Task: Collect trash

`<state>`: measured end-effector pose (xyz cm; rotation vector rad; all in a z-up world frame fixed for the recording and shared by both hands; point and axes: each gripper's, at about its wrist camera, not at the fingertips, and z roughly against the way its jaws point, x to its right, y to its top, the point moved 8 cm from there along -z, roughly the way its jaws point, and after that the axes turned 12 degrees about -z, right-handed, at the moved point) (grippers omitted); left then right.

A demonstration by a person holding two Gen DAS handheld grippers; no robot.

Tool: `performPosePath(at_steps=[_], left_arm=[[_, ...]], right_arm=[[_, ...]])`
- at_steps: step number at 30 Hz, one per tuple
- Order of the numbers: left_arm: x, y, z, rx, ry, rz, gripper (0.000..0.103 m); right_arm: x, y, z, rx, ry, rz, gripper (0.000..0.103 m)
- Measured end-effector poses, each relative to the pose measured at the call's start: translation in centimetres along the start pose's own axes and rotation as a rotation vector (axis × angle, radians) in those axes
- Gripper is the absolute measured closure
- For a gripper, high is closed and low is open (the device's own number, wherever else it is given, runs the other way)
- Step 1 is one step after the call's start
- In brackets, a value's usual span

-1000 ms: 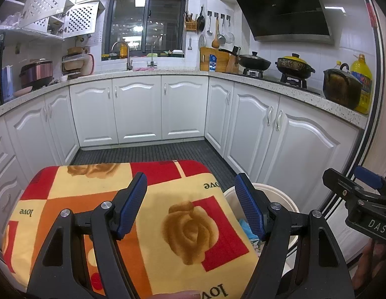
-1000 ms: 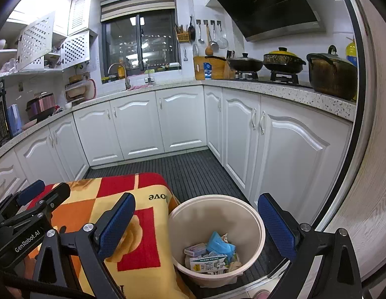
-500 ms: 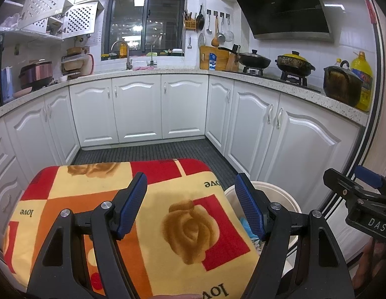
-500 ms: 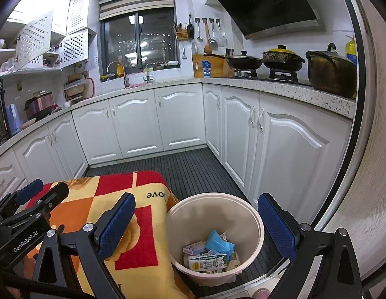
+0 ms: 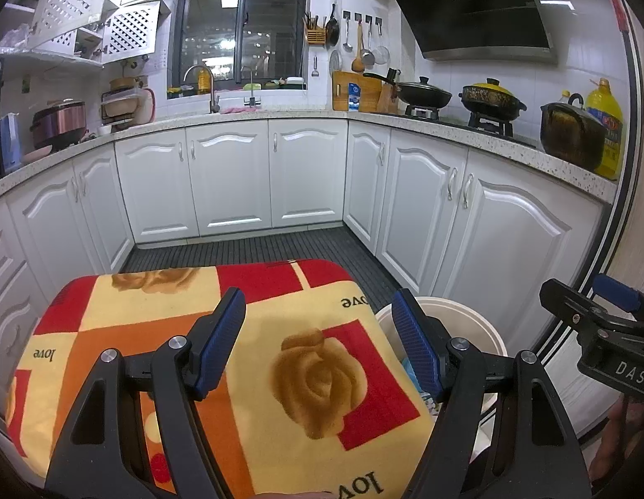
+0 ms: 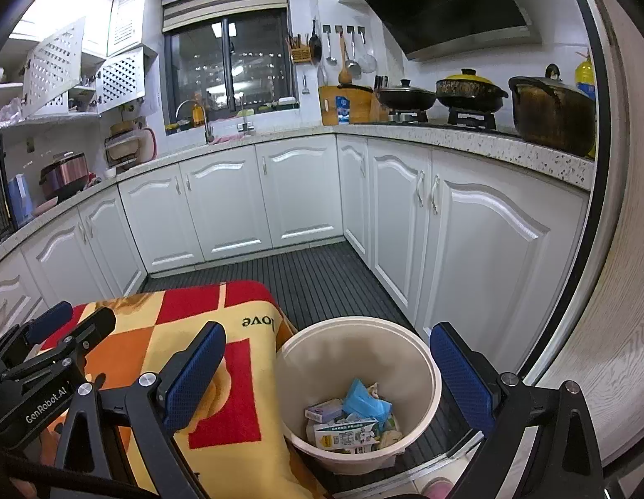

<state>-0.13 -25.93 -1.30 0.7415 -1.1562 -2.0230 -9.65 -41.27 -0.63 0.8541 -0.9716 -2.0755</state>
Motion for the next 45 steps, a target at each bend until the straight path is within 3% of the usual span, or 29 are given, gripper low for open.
performPosePath(at_steps=[45], left_arm=[[0.6, -1.0, -1.1, -0.033, -0.028, -0.024, 0.031]], right_arm=[[0.2, -0.8, -0.9, -0.03, -0.012, 0.006, 0.005]])
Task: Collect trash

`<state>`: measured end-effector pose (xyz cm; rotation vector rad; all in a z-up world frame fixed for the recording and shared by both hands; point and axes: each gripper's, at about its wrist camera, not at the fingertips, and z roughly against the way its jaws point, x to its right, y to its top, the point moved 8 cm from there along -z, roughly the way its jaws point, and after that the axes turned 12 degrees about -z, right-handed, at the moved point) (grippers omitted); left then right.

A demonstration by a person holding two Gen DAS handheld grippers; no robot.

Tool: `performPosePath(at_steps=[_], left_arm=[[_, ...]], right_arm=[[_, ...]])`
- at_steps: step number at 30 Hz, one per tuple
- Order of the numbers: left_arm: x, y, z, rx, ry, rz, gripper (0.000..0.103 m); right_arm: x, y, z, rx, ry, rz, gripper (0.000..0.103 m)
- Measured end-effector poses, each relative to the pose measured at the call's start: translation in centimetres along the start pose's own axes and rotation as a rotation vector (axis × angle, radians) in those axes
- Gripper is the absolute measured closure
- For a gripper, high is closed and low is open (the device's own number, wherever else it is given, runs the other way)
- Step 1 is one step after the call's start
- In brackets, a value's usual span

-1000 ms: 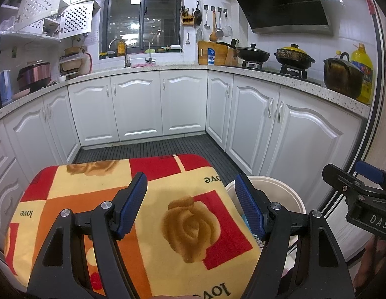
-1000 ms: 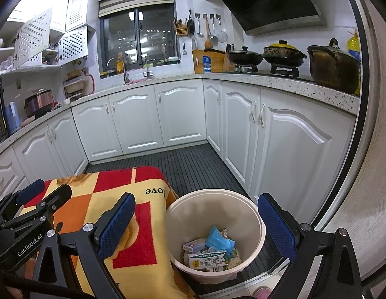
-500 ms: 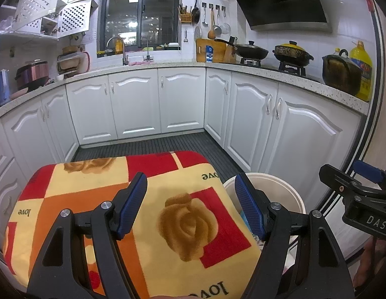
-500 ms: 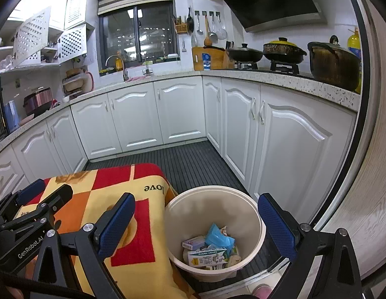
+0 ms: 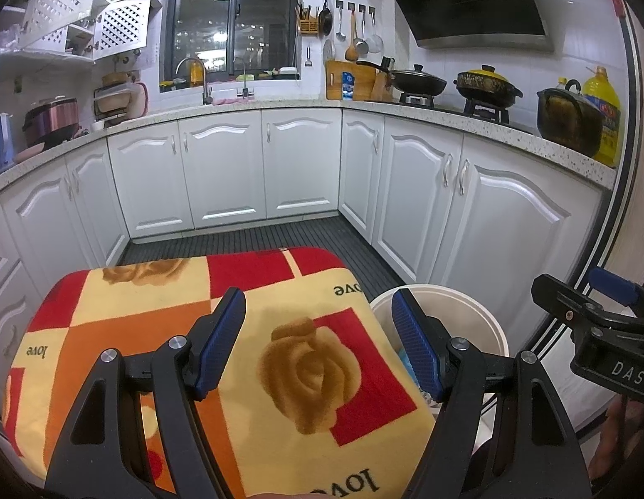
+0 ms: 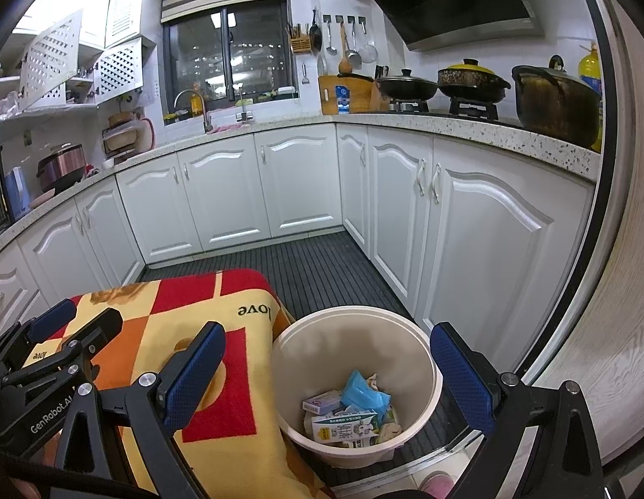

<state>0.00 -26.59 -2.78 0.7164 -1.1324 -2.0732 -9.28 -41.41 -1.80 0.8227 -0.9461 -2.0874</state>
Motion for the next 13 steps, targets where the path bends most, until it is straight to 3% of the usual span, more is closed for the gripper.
performPosePath(at_steps=[13], left_arm=[[-1.0, -1.2, -1.2, -0.022, -0.015, 0.008, 0.031]], right_arm=[[-0.5, -1.1, -1.7, -0.051, -0.009, 0.016, 0.005]])
